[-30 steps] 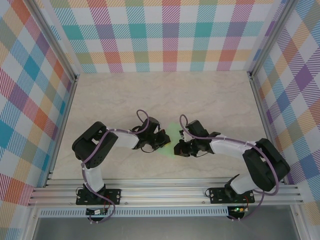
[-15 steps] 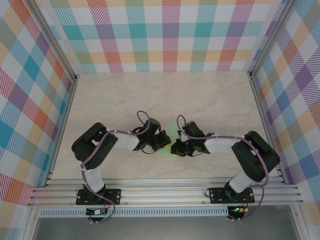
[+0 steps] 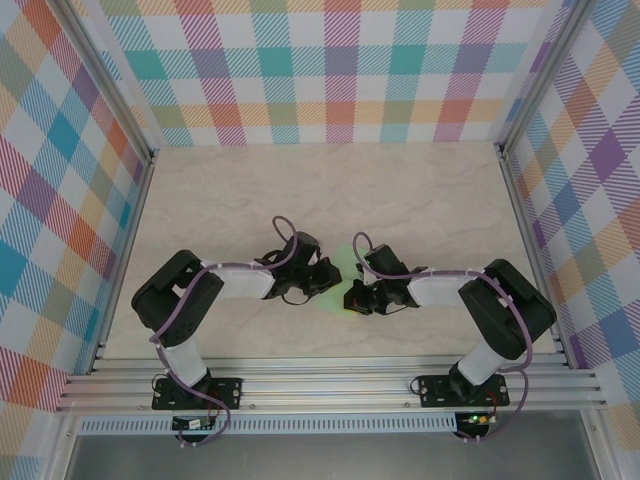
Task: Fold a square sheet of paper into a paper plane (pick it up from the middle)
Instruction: Fold the triangle a second time at the center of the table.
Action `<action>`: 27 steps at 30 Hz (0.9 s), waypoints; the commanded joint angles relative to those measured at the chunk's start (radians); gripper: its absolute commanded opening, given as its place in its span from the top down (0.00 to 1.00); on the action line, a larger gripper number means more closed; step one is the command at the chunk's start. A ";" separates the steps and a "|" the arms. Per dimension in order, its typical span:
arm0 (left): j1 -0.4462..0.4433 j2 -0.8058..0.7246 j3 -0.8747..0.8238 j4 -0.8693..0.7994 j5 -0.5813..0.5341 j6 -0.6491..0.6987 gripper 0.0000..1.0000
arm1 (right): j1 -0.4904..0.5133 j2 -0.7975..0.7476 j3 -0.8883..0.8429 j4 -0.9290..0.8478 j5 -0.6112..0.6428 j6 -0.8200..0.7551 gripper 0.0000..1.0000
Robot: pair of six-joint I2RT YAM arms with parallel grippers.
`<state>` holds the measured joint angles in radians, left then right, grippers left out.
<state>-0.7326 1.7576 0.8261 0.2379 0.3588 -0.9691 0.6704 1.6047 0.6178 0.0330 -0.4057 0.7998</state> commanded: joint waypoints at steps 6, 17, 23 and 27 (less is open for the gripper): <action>-0.006 0.038 0.060 -0.084 0.028 0.061 0.99 | 0.006 0.041 -0.010 -0.084 0.049 -0.026 0.95; 0.024 0.120 0.093 -0.149 -0.043 0.113 1.00 | 0.004 0.067 0.011 -0.175 0.081 -0.072 0.96; 0.050 0.114 0.094 -0.176 -0.060 0.142 1.00 | 0.000 0.079 0.017 -0.197 0.084 -0.086 0.96; 0.077 0.102 0.097 -0.191 -0.060 0.170 1.00 | -0.003 0.083 0.020 -0.204 0.080 -0.094 0.96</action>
<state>-0.6983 1.8458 0.9119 0.1085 0.3649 -0.8429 0.6685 1.6272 0.6651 -0.0433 -0.4061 0.7391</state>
